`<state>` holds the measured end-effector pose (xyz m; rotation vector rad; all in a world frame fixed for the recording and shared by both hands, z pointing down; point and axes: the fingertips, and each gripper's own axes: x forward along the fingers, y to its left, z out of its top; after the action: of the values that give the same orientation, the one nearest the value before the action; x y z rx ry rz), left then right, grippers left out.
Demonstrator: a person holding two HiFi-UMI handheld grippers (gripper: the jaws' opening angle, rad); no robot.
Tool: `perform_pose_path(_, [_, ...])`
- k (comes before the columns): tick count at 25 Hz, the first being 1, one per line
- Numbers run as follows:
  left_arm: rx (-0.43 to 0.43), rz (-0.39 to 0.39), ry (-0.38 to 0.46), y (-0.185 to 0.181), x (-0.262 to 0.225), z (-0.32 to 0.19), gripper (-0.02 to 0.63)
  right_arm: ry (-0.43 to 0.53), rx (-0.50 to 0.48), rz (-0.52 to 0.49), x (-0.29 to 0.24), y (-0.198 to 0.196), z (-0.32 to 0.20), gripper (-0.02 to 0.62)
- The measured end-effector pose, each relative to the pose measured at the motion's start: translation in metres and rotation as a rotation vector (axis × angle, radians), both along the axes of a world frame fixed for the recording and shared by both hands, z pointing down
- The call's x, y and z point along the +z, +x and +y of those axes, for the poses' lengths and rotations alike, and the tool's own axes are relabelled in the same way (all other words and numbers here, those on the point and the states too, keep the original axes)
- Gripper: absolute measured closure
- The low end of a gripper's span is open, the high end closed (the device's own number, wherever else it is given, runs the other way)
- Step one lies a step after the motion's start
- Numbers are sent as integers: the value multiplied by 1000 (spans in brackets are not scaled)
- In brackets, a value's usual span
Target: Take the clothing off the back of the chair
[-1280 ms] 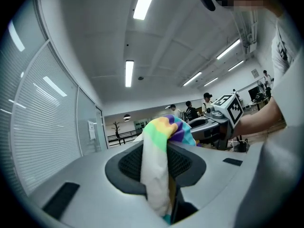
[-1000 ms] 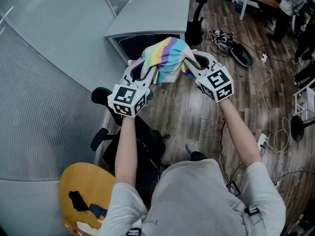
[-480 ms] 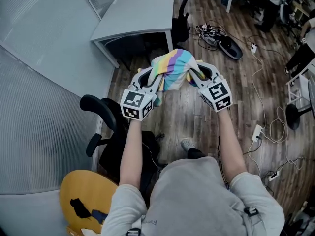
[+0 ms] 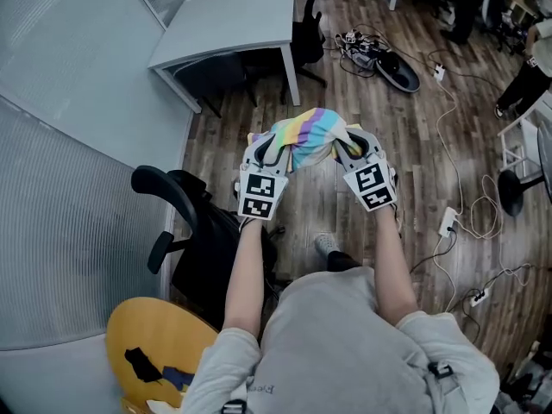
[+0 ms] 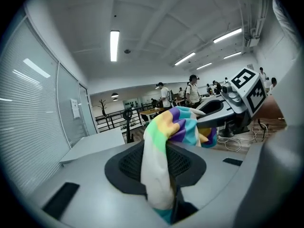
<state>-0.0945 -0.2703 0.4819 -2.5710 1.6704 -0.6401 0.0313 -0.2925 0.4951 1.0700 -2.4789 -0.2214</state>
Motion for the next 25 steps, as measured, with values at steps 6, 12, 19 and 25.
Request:
perform_pose_path(6, [-36,8,-61,4,38,8,488,-57,29,40,34,8,12,506])
perform_pose_path(12, [-78,115,-98,4,58,14,489,-122,59,7,53,7,18,506])
perform_pose_path(19, [-142,186,-140,-1,77,25,489,-177,77,-19,65,1,24,506])
perform_pose_path(25, [-181,223,-163,-5,86,33,489,-224,91,-51,74,-3,29,506])
